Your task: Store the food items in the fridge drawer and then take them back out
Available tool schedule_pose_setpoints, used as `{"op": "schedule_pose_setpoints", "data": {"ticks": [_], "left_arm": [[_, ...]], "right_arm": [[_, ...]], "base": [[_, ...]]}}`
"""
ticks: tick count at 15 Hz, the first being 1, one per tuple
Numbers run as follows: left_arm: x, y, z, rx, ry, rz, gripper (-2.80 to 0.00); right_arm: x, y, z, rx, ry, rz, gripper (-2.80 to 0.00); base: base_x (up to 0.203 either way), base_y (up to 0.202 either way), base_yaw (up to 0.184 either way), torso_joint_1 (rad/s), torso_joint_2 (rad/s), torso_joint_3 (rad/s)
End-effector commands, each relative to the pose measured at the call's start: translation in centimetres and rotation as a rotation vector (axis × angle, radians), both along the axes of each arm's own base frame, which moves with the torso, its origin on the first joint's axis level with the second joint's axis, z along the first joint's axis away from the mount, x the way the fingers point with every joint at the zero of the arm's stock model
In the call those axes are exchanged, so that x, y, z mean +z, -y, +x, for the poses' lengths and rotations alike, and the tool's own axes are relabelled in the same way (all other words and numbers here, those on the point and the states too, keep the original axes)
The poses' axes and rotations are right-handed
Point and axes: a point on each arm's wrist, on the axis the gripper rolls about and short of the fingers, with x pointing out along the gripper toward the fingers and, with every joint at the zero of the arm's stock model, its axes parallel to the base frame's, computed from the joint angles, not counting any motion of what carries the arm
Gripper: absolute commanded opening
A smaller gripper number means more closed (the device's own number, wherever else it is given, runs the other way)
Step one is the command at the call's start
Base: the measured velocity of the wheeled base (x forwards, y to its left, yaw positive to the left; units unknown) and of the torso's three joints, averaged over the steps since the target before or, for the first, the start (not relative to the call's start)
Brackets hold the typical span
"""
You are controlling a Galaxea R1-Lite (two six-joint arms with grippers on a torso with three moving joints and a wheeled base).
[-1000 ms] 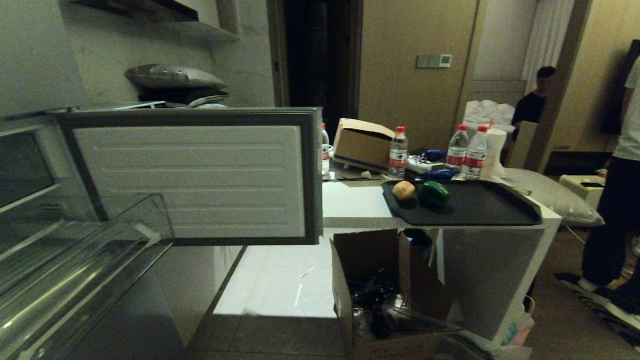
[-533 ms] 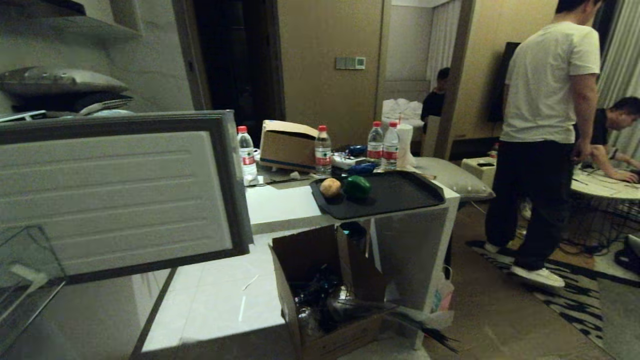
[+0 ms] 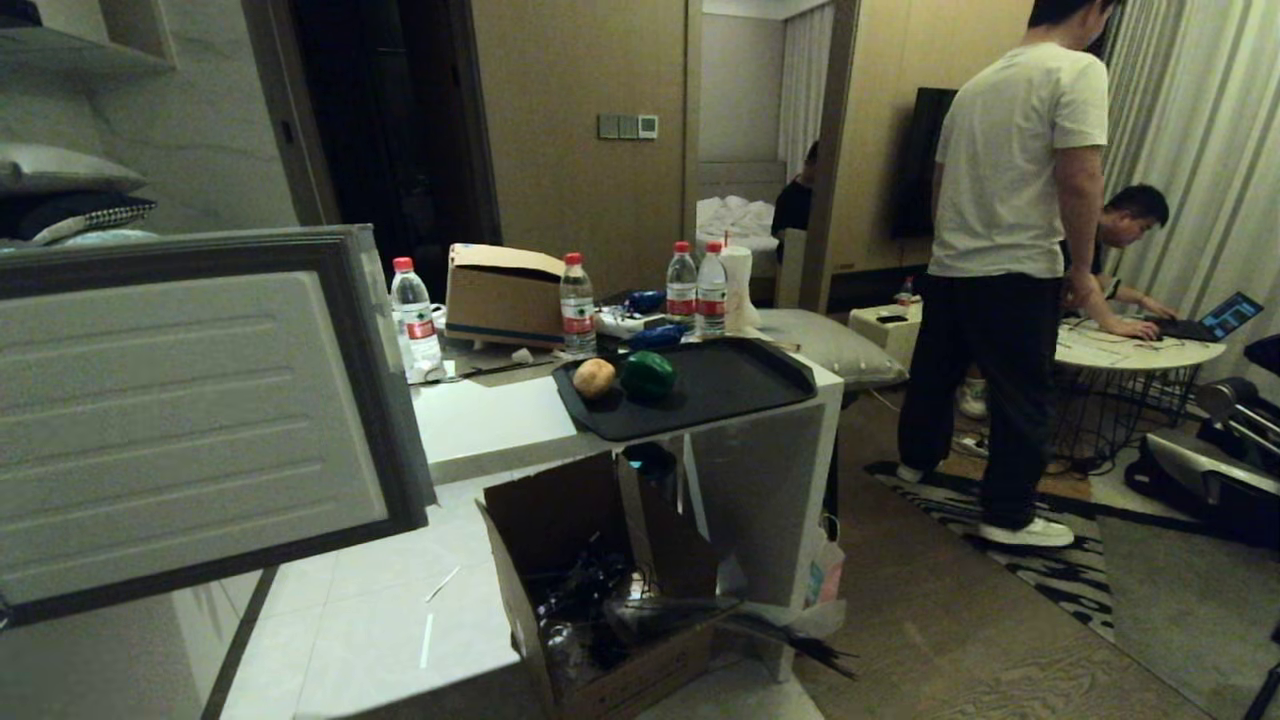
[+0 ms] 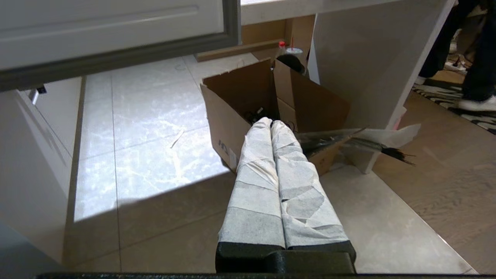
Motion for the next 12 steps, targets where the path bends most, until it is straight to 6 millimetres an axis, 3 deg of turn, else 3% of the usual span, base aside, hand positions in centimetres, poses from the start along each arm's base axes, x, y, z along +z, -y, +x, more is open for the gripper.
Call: {"op": "schedule_pose_setpoints", "data": {"ticks": [1, 4, 12], "left_arm": [[0.05, 0.00, -0.01, 0.001, -0.002, -0.001, -2.80], [0.01, 0.00, 0.00, 0.001, -0.003, 0.000, -2.80], [0.00, 0.00, -0.01, 0.001, -0.002, -0.001, -2.80]], "right_arm": [[-0.84, 0.00, 0.24, 0.000, -0.029, -0.002, -2.80], [-0.84, 0.00, 0.24, 0.000, -0.029, -0.001, -2.80], [-0.84, 0.00, 0.24, 0.001, -0.029, 0.002, -2.80]], "base": [[0.000, 0.000, 0.000, 0.000, 0.00, 0.000], [0.020, 0.000, 0.001, -0.001, 0.00, 0.002], [0.190, 0.000, -0.001, 0.004, 0.00, 0.004]]}}
